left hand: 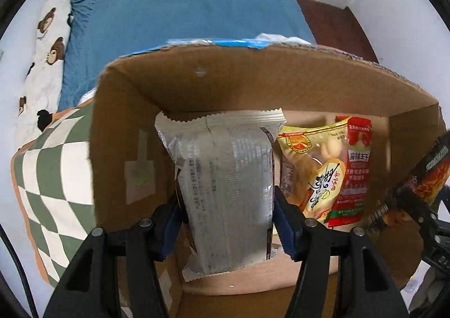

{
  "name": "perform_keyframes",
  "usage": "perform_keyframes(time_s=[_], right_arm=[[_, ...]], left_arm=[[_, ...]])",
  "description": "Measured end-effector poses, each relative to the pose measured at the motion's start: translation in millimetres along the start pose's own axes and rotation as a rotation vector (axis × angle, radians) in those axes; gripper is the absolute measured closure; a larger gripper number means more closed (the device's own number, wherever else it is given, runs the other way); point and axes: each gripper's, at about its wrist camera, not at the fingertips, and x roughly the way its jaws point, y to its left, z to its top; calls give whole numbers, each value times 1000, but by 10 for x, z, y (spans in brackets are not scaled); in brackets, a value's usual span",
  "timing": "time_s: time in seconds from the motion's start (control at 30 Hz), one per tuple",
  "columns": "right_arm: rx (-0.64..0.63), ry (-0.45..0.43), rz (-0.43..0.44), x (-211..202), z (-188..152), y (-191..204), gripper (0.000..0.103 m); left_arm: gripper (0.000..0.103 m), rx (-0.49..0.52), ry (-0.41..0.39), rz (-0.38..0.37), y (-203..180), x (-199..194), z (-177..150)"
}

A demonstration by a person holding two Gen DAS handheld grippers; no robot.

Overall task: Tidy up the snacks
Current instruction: 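Lower both packs into the cardboard box and open both grippers, then lift both grippers out of the box back toward the snack pile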

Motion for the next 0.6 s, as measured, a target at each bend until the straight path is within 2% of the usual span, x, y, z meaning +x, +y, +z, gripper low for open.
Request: perform_keyframes(time_s=[0.07,0.17,0.2,0.23,0.4,0.6], right_arm=[[-16,14,-34,88,64,-2,13],[-21,34,-47,189,103,-1,9],[-18,37,-48,198,109,-2,9],[-16,37,-47,203,124,-6,8],[-1,29,-41,183,115,-63,8],[19,4,-24,22,-57,-19,8]], left_arm=[[45,-13,10,-24,6,40,29],[32,-34,11,-79,27,52,72],[23,-34,4,-84,14,45,78],[19,-32,-5,-92,6,29,75],[18,-31,-33,-71,-2,-65,62],[18,-54,-90,-61,27,-264,-116]])
